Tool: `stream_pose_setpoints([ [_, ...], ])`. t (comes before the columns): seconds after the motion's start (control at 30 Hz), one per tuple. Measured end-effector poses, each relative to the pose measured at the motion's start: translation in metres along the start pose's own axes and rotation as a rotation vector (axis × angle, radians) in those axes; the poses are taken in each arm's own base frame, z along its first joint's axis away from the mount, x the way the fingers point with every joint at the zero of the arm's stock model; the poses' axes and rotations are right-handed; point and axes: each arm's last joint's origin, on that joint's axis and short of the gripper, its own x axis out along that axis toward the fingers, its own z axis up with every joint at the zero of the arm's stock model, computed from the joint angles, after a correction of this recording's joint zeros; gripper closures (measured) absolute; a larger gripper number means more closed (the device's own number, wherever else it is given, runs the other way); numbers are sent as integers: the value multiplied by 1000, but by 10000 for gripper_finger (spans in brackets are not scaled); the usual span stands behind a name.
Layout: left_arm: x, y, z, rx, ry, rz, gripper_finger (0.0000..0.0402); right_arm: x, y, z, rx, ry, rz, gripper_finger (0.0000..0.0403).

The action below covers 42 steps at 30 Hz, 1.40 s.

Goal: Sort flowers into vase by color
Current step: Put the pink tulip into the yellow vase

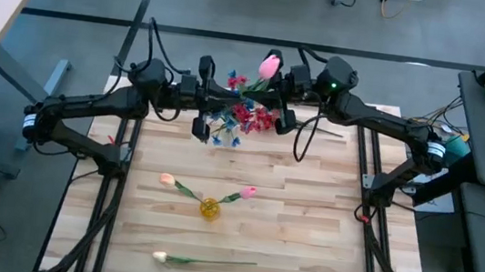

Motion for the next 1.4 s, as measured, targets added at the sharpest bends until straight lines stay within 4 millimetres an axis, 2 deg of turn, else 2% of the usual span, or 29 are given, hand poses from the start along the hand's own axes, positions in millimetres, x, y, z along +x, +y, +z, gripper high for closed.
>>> stream_pose_setpoints([
  [0.1,-3,-4,4,-3,2,-15,332,-2,7,12,0,-29,11,385],
  [0.27,-9,-19,14,-8,-14,-71,233,0,25,26,30,-45,55,386],
  [0.37,-22,-29,26,-18,-16,-111,188,0,45,36,105,-11,109,386],
  [0.43,-32,-36,34,-33,-12,-139,174,0,63,45,139,7,168,386],
  [0.63,-48,-64,58,-40,-61,-115,177,8,122,70,165,-56,263,386],
  [0.73,-54,-79,73,-47,-16,-119,185,7,144,83,149,-87,269,386],
  [0.8,-57,-90,82,-56,36,-133,191,9,157,84,138,-80,262,386],
  [0.93,-63,-114,93,-92,148,-149,202,20,184,73,93,-14,205,386],
  [1.13,-82,-148,116,-117,148,-190,218,36,215,58,59,36,180,386],
  [1.4,-104,-202,104,-107,278,-130,236,55,229,11,55,165,80,386],
])
